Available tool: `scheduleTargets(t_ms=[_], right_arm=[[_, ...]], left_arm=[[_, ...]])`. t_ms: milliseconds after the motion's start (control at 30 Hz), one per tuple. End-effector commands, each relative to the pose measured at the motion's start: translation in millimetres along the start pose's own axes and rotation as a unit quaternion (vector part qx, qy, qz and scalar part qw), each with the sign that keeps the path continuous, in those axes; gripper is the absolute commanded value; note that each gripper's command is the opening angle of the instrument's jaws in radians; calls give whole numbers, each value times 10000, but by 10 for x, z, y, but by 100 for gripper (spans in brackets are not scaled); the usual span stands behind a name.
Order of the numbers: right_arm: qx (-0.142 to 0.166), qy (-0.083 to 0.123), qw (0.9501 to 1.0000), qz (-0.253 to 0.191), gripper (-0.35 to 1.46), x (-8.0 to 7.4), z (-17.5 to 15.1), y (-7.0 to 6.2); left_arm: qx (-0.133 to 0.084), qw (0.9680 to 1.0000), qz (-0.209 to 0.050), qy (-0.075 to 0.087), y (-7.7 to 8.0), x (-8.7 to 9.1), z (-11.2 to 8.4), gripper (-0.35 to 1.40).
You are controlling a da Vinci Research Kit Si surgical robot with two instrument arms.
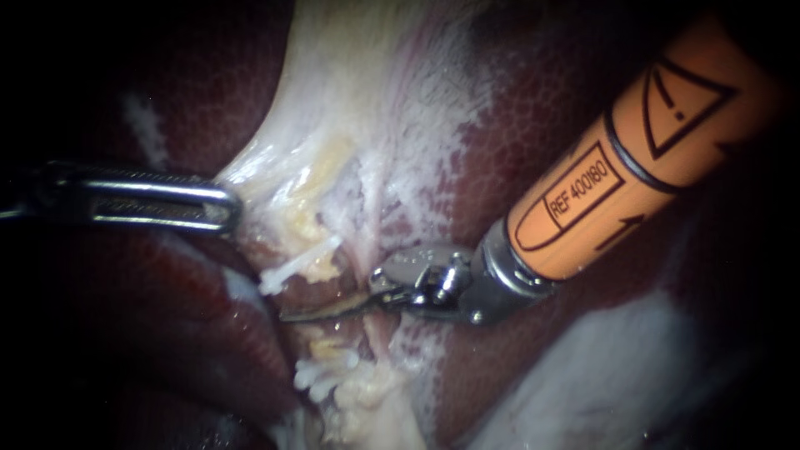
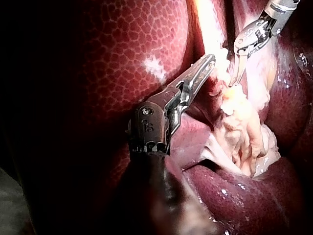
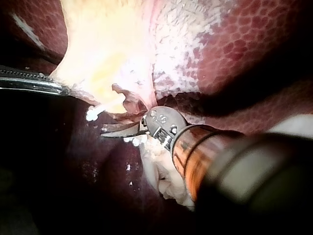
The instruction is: Go back from the cut left tube
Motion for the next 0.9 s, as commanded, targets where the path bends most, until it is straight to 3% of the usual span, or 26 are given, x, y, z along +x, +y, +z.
scheduleTargets(t_ms=[33, 167, 400, 633, 900], right_arm=[[-18, 6, 10000, -13, 39, 0, 0, 0], [-19, 6, 10000, -12, 57, 0, 0, 0], [-4, 32, 10000, -15, 69, 0, 0, 0], [10, 22, 10000, -18, 69, -3, -5, -2], [-33, 48, 10000, -22, 69, -11, -32, -10]], left_arm=[[0, 10000, 0, 0, 0, 0, 0, -35], [0, 10000, 0, 0, 0, 0, 0, -35], [1, 10000, 0, 0, 0, 0, 0, -35], [1, 10000, 1, 0, 0, 0, 0, -35], [2, 10000, 1, 1, 0, 0, -1, -35]])
